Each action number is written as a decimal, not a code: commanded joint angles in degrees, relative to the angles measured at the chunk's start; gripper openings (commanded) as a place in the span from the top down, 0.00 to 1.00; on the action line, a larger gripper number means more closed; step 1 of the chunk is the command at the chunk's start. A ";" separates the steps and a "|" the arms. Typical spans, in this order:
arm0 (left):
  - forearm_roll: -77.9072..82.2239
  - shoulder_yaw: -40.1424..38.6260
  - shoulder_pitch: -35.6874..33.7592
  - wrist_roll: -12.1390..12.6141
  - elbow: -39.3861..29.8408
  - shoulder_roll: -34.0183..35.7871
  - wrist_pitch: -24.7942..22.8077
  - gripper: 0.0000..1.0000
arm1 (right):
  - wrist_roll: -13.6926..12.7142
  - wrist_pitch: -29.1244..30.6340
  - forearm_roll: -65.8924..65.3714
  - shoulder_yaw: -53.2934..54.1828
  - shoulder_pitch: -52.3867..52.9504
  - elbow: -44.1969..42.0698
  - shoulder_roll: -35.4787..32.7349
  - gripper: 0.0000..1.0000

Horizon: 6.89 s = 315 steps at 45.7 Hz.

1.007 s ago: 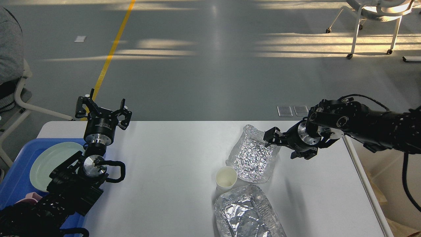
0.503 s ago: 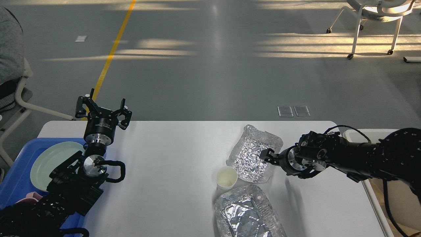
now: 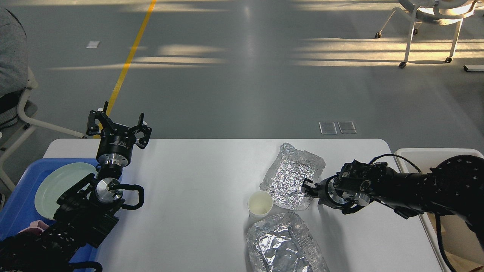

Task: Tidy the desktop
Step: 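Lower the right gripper onto the crumpled foil bundle and grasp it, then lift the crumpled foil bundle high with the right gripper, then lower the foil bundle into the white bin and release, then raise the right gripper and bring it back over the table, then lower the right gripper to the foil tray and grasp its edge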

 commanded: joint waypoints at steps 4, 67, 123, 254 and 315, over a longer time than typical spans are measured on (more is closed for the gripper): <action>0.00 0.00 0.00 0.00 0.00 0.00 0.00 0.00 | 0.35 0.17 0.09 0.09 0.10 0.18 0.07 1.00; 0.00 0.00 0.00 0.00 0.00 0.00 0.00 0.00 | -0.09 48.23 0.53 7.56 53.53 19.08 -27.35 1.00; 0.00 0.00 0.00 0.00 0.00 0.00 0.00 0.00 | -0.17 48.23 -11.94 5.80 31.93 1.24 -33.68 1.00; 0.00 0.00 0.00 0.00 0.00 0.00 0.00 0.00 | -0.09 48.23 9.23 0.26 67.60 22.68 -20.76 0.05; 0.00 -0.09 0.00 0.00 0.00 0.00 0.00 0.00 | -0.09 39.20 -2.46 -3.07 24.11 20.05 -9.78 0.00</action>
